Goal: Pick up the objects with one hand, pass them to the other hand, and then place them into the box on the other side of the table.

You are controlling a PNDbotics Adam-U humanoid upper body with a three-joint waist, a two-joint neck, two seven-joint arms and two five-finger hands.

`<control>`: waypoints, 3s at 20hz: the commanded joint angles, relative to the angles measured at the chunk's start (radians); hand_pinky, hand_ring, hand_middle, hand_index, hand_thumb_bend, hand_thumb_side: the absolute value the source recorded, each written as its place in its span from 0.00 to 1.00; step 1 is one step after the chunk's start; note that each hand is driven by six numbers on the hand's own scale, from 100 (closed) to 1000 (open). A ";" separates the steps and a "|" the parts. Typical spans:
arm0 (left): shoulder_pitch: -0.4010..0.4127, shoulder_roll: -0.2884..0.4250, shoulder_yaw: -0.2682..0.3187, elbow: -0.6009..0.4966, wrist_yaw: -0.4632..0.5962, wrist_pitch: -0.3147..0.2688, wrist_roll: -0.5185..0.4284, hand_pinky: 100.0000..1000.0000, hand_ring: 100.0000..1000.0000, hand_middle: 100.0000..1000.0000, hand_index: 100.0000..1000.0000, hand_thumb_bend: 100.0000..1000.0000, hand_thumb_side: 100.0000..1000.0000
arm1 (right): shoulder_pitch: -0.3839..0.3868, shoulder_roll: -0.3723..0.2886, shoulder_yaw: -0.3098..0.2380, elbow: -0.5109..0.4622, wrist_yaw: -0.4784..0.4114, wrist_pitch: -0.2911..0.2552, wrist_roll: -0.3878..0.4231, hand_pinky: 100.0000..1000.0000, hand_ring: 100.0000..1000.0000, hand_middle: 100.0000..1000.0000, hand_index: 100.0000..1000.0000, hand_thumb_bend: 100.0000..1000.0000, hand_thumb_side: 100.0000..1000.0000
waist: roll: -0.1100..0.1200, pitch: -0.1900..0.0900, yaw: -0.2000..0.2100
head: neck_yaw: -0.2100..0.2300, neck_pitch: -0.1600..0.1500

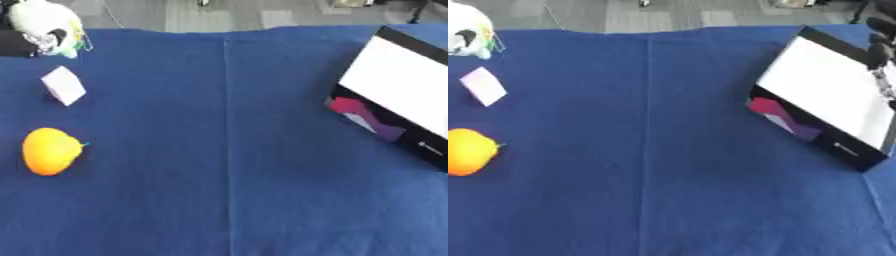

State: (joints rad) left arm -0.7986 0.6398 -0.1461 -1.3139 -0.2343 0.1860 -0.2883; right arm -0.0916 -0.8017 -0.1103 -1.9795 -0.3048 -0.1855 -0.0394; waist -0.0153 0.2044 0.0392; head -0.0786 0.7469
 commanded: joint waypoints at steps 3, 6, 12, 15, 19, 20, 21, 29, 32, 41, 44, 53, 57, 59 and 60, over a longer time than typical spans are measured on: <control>0.003 -0.025 -0.015 -0.079 -0.010 -0.013 0.060 0.74 0.72 0.52 0.47 0.00 0.12 | -0.082 -0.091 0.034 -0.021 -0.020 0.073 0.031 1.00 1.00 1.00 1.00 0.00 0.40 | -0.015 -0.040 -0.001 | -0.020 0.011; 0.014 -0.049 -0.034 -0.105 -0.027 -0.023 0.081 0.74 0.72 0.52 0.47 0.00 0.11 | -0.133 -0.109 0.064 -0.021 -0.003 0.111 0.064 1.00 1.00 1.00 1.00 0.00 0.35 | -0.017 -0.044 -0.002 | -0.032 0.015; 0.039 -0.107 -0.062 -0.143 -0.070 -0.047 0.121 0.74 0.71 0.52 0.48 0.00 0.10 | -0.230 -0.112 0.141 -0.021 0.060 0.176 0.154 0.99 1.00 1.00 1.00 0.00 0.29 | -0.018 -0.050 0.000 | -0.058 0.023; 0.051 -0.135 -0.073 -0.160 -0.083 -0.059 0.154 0.74 0.71 0.52 0.48 0.00 0.10 | -0.272 -0.104 0.177 -0.021 0.086 0.198 0.196 0.99 1.00 1.00 1.00 0.00 0.28 | -0.020 -0.050 0.000 | -0.063 0.023; 0.068 -0.167 -0.083 -0.171 -0.100 -0.071 0.178 0.74 0.71 0.52 0.48 0.00 0.11 | -0.309 -0.089 0.212 -0.021 0.112 0.222 0.234 0.99 1.00 1.00 1.00 0.00 0.28 | -0.025 -0.050 0.002 | -0.072 0.023; 0.073 -0.175 -0.085 -0.172 -0.104 -0.074 0.185 0.74 0.71 0.52 0.48 0.00 0.11 | -0.318 -0.084 0.221 -0.021 0.120 0.228 0.244 0.99 1.00 1.00 1.00 0.00 0.28 | -0.026 -0.050 0.003 | -0.075 0.023; 0.077 -0.181 -0.086 -0.172 -0.108 -0.078 0.192 0.74 0.71 0.52 0.48 0.00 0.12 | -0.326 -0.080 0.228 -0.021 0.127 0.233 0.253 0.99 1.00 1.00 1.00 0.00 0.28 | -0.027 -0.050 0.003 | -0.076 0.023; 0.092 -0.233 -0.106 -0.171 -0.116 -0.131 0.252 0.73 0.72 0.52 0.48 0.00 0.13 | -0.388 -0.059 0.288 -0.021 0.176 0.266 0.303 0.99 1.00 1.00 1.00 0.00 0.25 | -0.033 -0.048 0.013 | -0.103 0.023; 0.093 -0.250 -0.116 -0.170 -0.112 -0.154 0.256 0.73 0.72 0.52 0.48 0.00 0.14 | -0.410 -0.054 0.312 -0.021 0.186 0.279 0.320 0.98 1.00 1.00 1.00 0.00 0.26 | -0.034 -0.044 0.018 | -0.118 0.023; 0.089 -0.322 -0.133 -0.169 -0.106 -0.213 0.297 0.73 0.71 0.51 0.48 0.00 0.16 | -0.473 -0.030 0.364 -0.021 0.203 0.349 0.353 0.98 0.99 1.00 1.00 0.00 0.30 | -0.038 -0.036 0.037 | -0.143 0.023; 0.085 -0.350 -0.141 -0.173 -0.121 -0.236 0.301 0.73 0.71 0.51 0.48 0.00 0.16 | -0.495 -0.016 0.380 -0.019 0.193 0.395 0.361 0.99 0.99 1.00 1.00 0.00 0.33 | -0.040 -0.033 0.048 | -0.152 0.023; 0.070 -0.414 -0.159 -0.175 -0.152 -0.275 0.293 0.73 0.71 0.51 0.48 0.00 0.15 | -0.548 0.017 0.412 0.016 0.195 0.427 0.388 0.99 0.99 1.00 1.00 0.00 0.33 | -0.044 -0.024 0.084 | -0.180 0.023; 0.052 -0.451 -0.174 -0.182 -0.169 -0.292 0.289 0.73 0.71 0.51 0.48 0.00 0.15 | -0.570 0.028 0.422 0.030 0.187 0.427 0.398 0.99 0.99 1.00 1.00 0.00 0.33 | -0.043 -0.016 0.100 | -0.197 0.023; 0.047 -0.471 -0.182 -0.182 -0.180 -0.295 0.290 0.73 0.71 0.51 0.48 0.00 0.15 | -0.578 0.031 0.425 0.034 0.180 0.426 0.401 0.99 0.99 1.00 1.00 0.00 0.30 | -0.043 -0.015 0.104 | -0.204 0.023; 0.045 -0.480 -0.186 -0.181 -0.183 -0.296 0.291 0.73 0.71 0.51 0.48 0.00 0.15 | -0.580 0.032 0.426 0.034 0.177 0.424 0.401 0.99 0.99 1.00 1.00 0.00 0.29 | -0.043 -0.014 0.105 | -0.208 0.023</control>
State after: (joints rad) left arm -0.7317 0.1679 -0.3299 -1.4722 -0.4105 -0.1045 0.0012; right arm -0.6527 -0.7553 0.3229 -1.9425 -0.1205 0.2411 0.3585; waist -0.0459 0.1949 0.1444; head -0.2795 0.7714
